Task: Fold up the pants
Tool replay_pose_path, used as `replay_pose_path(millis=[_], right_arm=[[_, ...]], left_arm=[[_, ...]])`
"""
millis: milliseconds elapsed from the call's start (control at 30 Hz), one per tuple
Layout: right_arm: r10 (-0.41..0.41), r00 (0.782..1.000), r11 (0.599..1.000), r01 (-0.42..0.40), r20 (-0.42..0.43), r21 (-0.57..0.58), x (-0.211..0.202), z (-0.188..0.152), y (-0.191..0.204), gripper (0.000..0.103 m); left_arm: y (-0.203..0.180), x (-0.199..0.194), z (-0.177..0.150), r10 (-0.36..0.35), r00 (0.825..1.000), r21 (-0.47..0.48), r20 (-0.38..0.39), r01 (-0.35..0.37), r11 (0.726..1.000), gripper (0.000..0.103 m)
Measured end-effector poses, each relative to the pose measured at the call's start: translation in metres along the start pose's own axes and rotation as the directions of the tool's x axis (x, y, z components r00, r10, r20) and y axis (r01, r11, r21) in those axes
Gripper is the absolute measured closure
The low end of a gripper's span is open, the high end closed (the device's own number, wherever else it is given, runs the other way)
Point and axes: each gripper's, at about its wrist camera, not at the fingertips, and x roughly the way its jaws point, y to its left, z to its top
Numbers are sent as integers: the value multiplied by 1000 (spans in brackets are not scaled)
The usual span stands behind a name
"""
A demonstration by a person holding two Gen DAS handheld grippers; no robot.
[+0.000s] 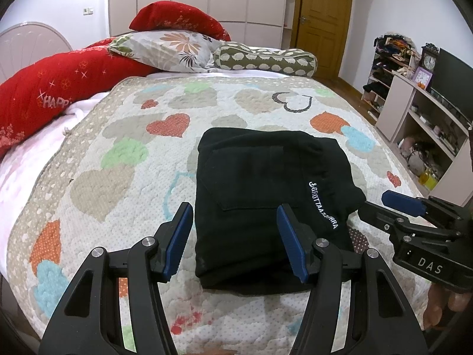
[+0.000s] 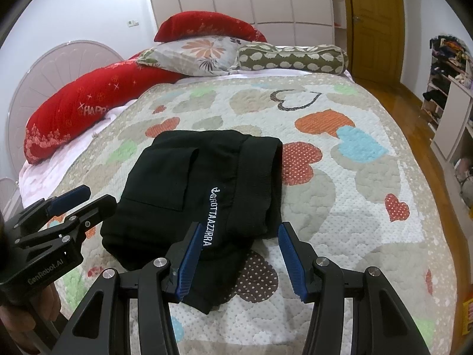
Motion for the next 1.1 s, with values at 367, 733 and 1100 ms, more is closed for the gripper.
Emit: replay_pose_path(millis=[367, 733, 1100], right_arm=[[5, 1000, 1000, -5, -12, 3, 7, -1, -1, 52], [9, 1000, 1000, -9, -21, 7, 10, -4, -4, 52], [8, 1000, 1000, -8, -27, -3, 11, -5, -1, 52]], left_arm=[[1, 3, -1, -5, 1000, 0, -5, 5, 1000, 44], [4, 2, -2, -4, 1000, -10, -1, 4, 1000, 44], [6, 1, -2, -3, 1000, -16, 4, 3, 1000, 44]])
